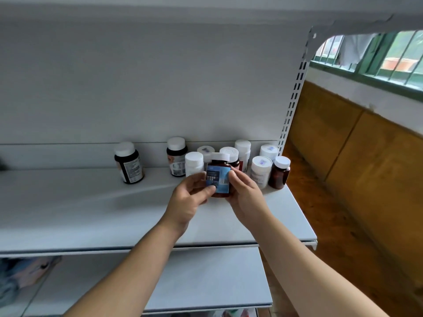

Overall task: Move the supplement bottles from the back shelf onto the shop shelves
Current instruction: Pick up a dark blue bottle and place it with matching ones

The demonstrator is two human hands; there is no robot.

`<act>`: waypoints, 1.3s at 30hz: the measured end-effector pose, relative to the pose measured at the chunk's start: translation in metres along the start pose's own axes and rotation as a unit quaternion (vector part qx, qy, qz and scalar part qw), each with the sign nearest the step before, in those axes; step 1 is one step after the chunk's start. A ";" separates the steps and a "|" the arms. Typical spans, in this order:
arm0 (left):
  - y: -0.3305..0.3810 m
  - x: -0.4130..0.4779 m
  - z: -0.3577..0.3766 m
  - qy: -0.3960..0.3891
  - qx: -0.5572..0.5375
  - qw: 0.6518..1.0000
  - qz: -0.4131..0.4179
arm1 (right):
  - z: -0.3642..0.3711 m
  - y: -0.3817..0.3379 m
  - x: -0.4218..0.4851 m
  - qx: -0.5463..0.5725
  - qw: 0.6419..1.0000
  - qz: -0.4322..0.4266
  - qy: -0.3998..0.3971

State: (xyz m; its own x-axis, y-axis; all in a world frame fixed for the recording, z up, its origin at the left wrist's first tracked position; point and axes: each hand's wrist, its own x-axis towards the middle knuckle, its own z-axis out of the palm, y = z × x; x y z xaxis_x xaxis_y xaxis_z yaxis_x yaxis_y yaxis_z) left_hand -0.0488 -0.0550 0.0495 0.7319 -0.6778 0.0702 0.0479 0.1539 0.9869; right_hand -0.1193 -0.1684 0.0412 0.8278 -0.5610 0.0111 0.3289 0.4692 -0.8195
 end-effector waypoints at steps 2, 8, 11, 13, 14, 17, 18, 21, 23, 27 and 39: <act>0.002 -0.002 -0.003 -0.012 -0.005 1.000 0.001 | 0.004 0.004 0.000 0.009 1.000 -0.008 0.000; 0.002 -0.006 -0.004 0.013 -0.016 1.000 0.011 | 0.009 0.006 -0.003 -0.031 0.999 -0.006 -0.032; 0.003 -0.008 -0.009 0.009 -0.022 1.000 0.009 | 0.009 0.005 -0.003 -0.019 0.999 0.010 -0.046; 0.003 -0.008 -0.012 0.018 -0.025 1.000 0.001 | 0.010 0.006 -0.003 -0.020 0.999 0.016 -0.047; 0.003 -0.008 -0.013 0.023 -0.024 0.999 -0.002 | 0.011 0.007 -0.003 -0.019 0.999 0.018 -0.046; 0.002 -0.007 -0.015 0.031 -0.027 0.999 -0.005 | 0.013 0.009 -0.003 -0.011 0.999 0.028 -0.042; 0.002 -0.007 -0.016 0.034 -0.028 0.999 -0.004 | 0.013 0.010 -0.004 -0.010 0.999 0.030 -0.042; 0.001 -0.009 -0.021 0.041 -0.031 0.999 -0.005 | 0.017 0.011 -0.004 -0.021 0.998 0.036 -0.054; 0.000 -0.011 -0.025 0.043 -0.029 0.999 -0.003 | 0.021 0.013 -0.004 -0.031 0.997 0.037 -0.059; 0.004 -0.016 -0.038 0.055 -0.021 0.998 0.005 | 0.034 0.020 -0.006 -0.042 0.997 0.039 -0.058; 0.023 -0.065 -0.121 0.048 -0.005 0.999 0.009 | 0.112 0.062 -0.035 -0.083 0.994 -0.008 -0.077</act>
State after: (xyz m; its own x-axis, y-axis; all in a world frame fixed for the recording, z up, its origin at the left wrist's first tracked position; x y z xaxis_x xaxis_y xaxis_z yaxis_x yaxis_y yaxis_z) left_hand -0.0131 0.0791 0.0497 0.7947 -0.6025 0.0740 0.0394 0.1730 0.9841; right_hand -0.0768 -0.0427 0.0540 0.8873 -0.4499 0.1013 0.2728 0.3349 -0.9019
